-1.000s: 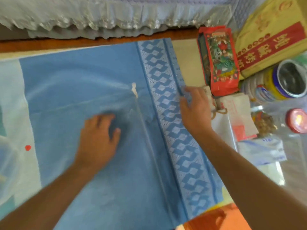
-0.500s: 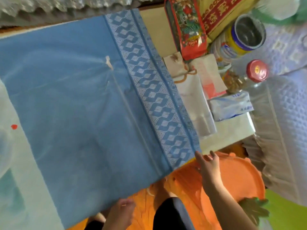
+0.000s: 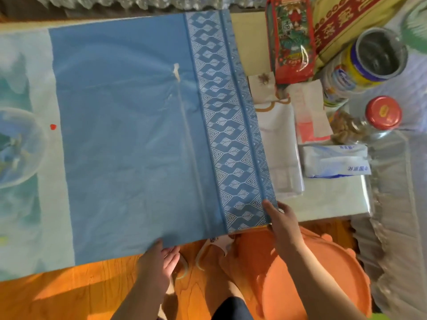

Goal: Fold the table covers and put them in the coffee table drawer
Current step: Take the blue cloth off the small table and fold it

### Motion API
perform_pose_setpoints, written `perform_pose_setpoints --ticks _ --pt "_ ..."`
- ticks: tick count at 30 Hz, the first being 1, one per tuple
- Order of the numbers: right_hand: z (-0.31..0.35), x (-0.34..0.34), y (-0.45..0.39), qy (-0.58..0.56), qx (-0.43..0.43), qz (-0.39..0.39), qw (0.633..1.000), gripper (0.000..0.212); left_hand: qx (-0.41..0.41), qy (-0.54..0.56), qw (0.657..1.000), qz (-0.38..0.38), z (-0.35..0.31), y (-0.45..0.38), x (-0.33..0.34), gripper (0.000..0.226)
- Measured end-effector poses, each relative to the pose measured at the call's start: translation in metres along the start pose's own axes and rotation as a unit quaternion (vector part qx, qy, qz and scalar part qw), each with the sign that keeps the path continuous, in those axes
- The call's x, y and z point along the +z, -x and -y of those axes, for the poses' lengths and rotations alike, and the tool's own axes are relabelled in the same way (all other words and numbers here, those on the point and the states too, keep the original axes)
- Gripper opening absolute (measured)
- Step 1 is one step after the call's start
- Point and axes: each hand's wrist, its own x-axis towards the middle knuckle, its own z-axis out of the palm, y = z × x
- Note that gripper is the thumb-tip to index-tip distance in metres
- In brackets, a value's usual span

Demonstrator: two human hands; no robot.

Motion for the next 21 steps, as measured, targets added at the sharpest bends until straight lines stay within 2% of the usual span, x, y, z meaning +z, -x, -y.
perform_pose_setpoints --ticks 2,4,9,12,14,19,21 --pt "0.01 -0.005 0.001 0.032 0.033 0.035 0.998 0.029 -0.005 0.023 1.0 0.006 -0.004 0.006 0.008 0.037" --pt "0.026 -0.012 0.008 0.039 0.072 0.075 0.994 0.027 -0.014 0.055 0.998 0.002 -0.003 0.0 0.007 0.036" --pt "0.071 -0.029 0.044 0.007 0.072 0.236 0.969 0.028 -0.013 0.172 0.985 0.029 0.003 0.017 0.006 0.027" --pt "0.091 -0.019 0.031 0.116 0.081 0.281 0.949 0.034 -0.041 0.162 0.983 0.077 0.009 0.034 0.02 0.015" --pt "0.114 -0.003 0.005 0.177 0.025 0.262 0.948 0.029 -0.047 0.161 0.983 0.08 0.015 0.035 0.028 0.011" --pt "0.192 0.062 -0.052 0.126 -0.086 0.184 0.971 0.022 -0.058 0.167 0.983 0.054 0.013 0.034 0.041 0.011" --pt "0.214 0.092 -0.062 0.152 -0.115 0.13 0.973 0.022 -0.052 0.159 0.984 0.051 0.015 0.031 0.042 0.01"
